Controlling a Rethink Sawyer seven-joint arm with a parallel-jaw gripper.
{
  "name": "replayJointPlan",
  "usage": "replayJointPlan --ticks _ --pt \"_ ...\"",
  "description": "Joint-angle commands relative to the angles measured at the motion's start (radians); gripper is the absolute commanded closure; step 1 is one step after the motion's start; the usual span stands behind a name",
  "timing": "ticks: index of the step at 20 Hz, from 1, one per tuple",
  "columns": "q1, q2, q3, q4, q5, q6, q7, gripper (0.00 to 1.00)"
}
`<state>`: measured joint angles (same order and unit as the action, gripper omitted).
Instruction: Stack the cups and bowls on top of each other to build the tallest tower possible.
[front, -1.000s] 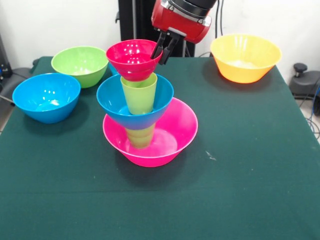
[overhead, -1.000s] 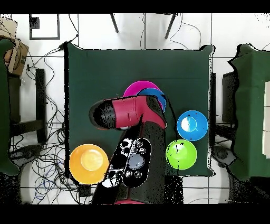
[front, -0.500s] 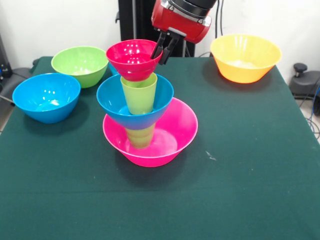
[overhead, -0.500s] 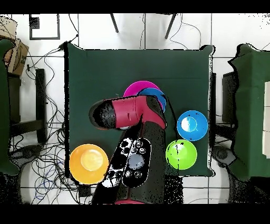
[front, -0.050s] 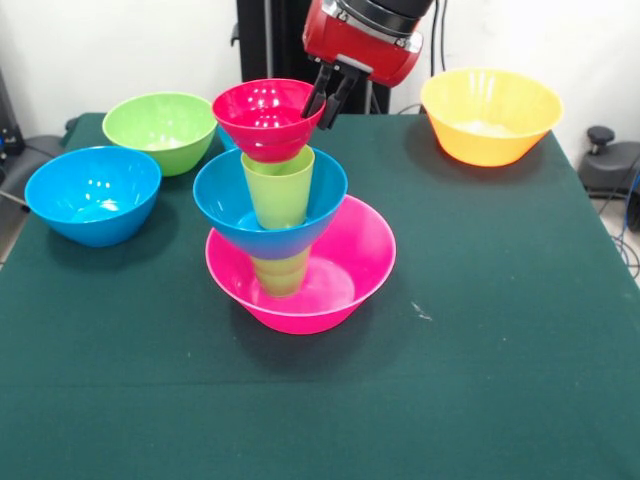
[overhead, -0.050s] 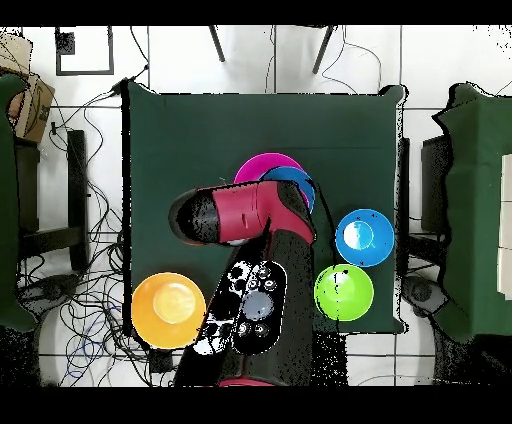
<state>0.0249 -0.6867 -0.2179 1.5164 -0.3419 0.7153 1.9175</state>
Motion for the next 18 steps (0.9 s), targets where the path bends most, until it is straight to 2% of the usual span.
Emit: replayJointPlan --ticks 1,18 --pt "0.022 0.035 0.099 -0.018 -0.049 0.046 -0.050 1.00" --pt "0.033 0.034 0.089 -0.026 -0.059 0.050 -0.052 1.00"
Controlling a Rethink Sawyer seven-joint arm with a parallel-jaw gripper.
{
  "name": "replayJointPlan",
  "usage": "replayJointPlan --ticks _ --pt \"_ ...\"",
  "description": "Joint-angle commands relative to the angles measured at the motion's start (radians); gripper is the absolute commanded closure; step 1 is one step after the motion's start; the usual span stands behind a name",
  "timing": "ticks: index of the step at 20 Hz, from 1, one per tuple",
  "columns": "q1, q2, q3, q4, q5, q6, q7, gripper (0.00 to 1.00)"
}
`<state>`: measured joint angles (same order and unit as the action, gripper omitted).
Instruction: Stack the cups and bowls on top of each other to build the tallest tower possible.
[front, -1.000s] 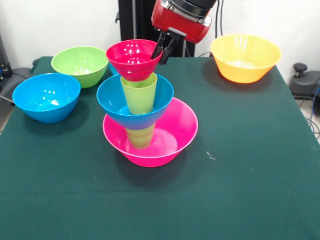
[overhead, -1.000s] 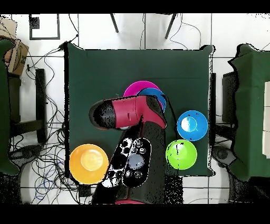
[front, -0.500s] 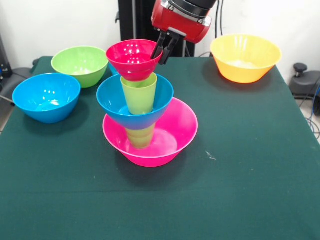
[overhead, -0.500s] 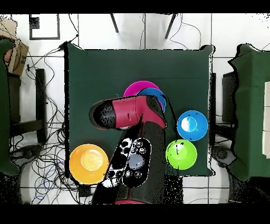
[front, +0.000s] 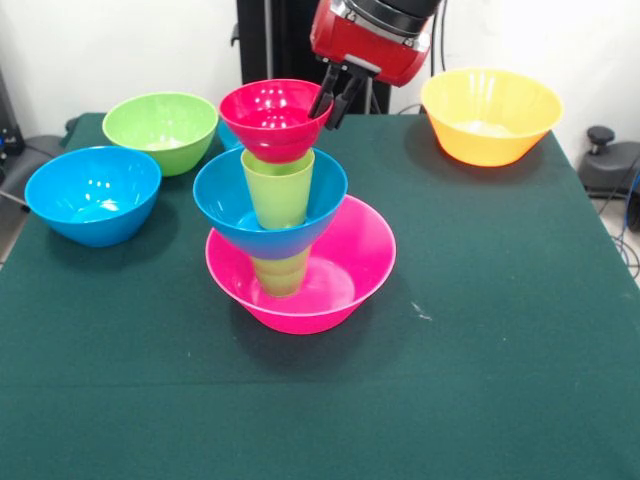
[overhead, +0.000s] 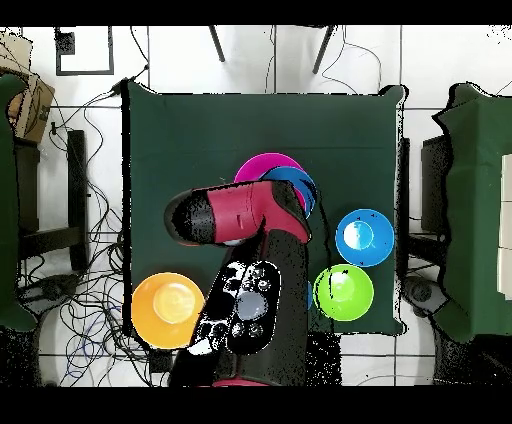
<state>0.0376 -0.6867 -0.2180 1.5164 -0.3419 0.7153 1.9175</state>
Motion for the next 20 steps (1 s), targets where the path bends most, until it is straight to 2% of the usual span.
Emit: replayJointPlan --ticks 1,20 --pt "0.020 0.035 0.089 -0.025 -0.059 0.047 -0.051 1.00" --pt "0.005 0.061 0.098 -0.051 -0.055 0.037 -0.060 1.00"
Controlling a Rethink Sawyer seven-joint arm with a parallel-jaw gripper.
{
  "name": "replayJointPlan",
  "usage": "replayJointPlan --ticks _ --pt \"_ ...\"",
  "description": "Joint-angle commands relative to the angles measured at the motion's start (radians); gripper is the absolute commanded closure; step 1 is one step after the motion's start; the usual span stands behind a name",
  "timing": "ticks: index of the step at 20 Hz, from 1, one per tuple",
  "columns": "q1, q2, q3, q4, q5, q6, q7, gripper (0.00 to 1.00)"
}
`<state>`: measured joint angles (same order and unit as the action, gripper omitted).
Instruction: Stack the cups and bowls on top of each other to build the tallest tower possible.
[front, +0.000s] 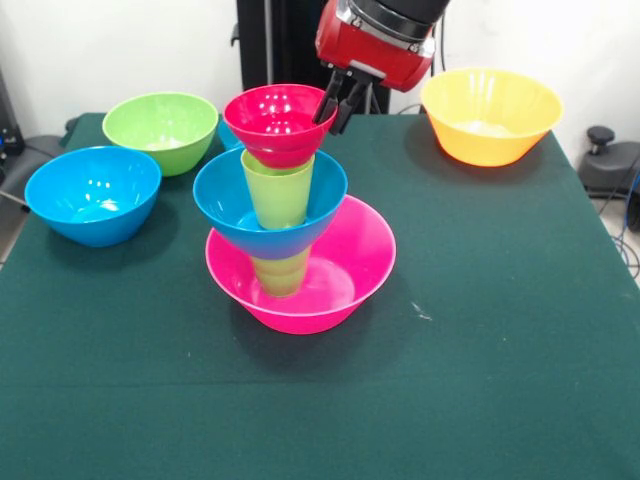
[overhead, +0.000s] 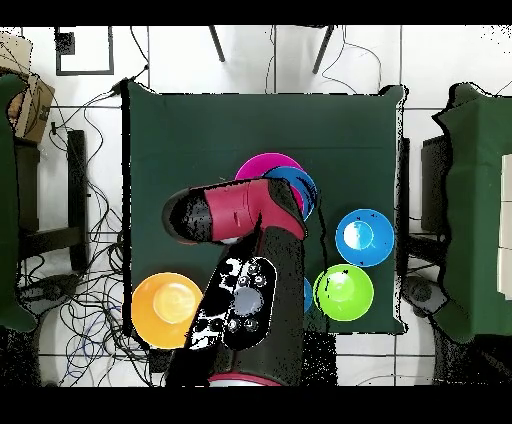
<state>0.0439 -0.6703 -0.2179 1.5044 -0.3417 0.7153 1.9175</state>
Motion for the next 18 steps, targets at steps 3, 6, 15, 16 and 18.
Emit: replayJointPlan --ticks 3,6,15,16,18 --pt "-0.004 0.049 0.099 -0.039 -0.053 0.032 -0.060 1.00" --pt "-0.003 0.051 0.098 -0.039 -0.050 0.031 -0.057 1.00" --pt "-0.012 0.058 0.102 -0.038 -0.054 0.016 -0.069 1.00" --pt "-0.012 0.057 0.102 -0.038 -0.054 0.016 -0.069 1.00" --pt "-0.012 0.057 0.101 -0.037 -0.055 0.014 -0.068 1.00"
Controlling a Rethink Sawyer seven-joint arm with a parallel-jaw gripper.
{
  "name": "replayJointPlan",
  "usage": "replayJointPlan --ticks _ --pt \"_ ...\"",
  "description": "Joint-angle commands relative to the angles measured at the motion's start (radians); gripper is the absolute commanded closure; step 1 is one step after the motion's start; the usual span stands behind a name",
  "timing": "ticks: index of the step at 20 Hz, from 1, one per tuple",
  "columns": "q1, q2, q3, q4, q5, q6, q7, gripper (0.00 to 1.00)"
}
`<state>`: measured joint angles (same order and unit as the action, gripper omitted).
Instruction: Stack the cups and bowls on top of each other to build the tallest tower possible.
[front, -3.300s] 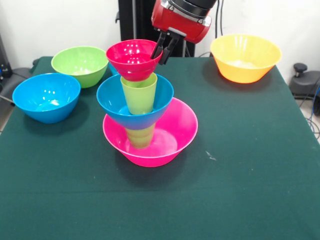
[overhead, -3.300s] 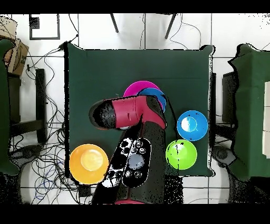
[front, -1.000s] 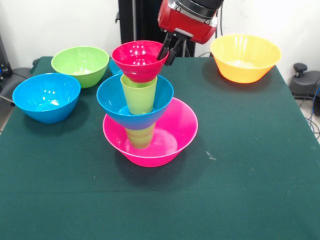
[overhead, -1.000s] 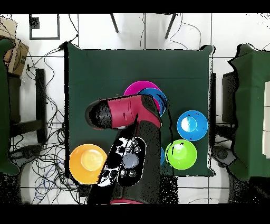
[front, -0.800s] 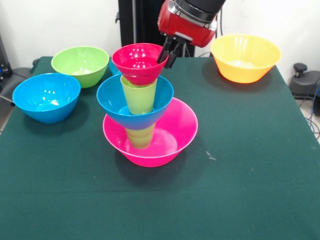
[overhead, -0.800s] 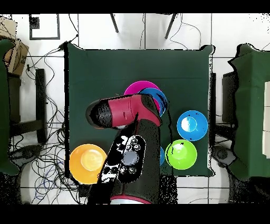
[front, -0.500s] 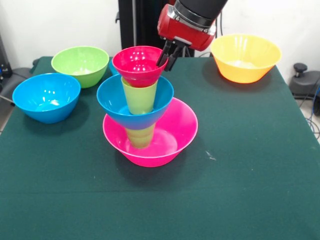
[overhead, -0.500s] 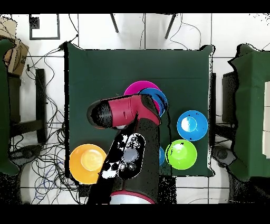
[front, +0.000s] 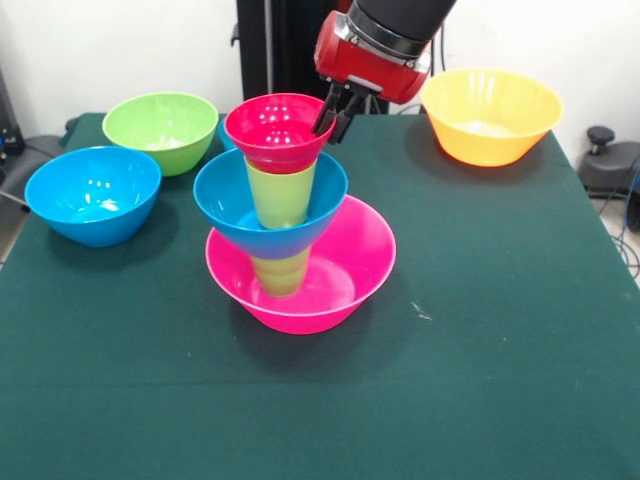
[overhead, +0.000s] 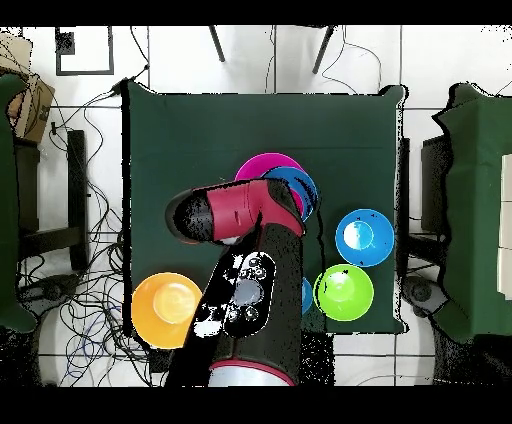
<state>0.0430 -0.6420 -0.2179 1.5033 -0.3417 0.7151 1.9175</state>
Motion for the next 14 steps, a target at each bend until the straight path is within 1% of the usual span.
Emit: replayJointPlan --ticks 1,10,14 --pt "-0.011 0.029 0.101 -0.035 -0.055 0.014 -0.067 1.00" --pt "-0.013 0.032 0.105 -0.056 -0.055 0.030 -0.080 1.00" --pt "-0.014 0.030 0.104 -0.050 -0.058 0.022 -0.080 1.00"
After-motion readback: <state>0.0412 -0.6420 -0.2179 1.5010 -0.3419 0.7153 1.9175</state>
